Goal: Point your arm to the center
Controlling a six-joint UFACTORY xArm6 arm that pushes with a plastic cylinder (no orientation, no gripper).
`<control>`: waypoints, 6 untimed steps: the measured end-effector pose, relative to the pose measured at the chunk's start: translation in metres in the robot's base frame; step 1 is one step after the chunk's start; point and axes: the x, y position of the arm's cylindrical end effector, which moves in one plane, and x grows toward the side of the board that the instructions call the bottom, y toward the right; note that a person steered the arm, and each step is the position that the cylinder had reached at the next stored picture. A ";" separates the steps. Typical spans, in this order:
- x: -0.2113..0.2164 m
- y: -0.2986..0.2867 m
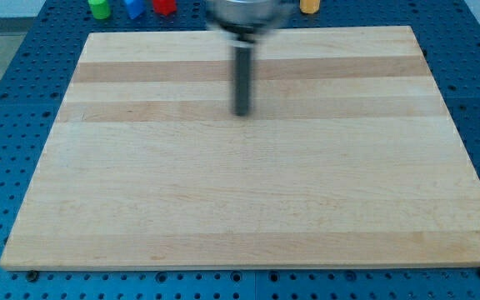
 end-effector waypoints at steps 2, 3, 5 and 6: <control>-0.125 -0.024; 0.000 -0.006; 0.173 0.082; 0.167 0.150</control>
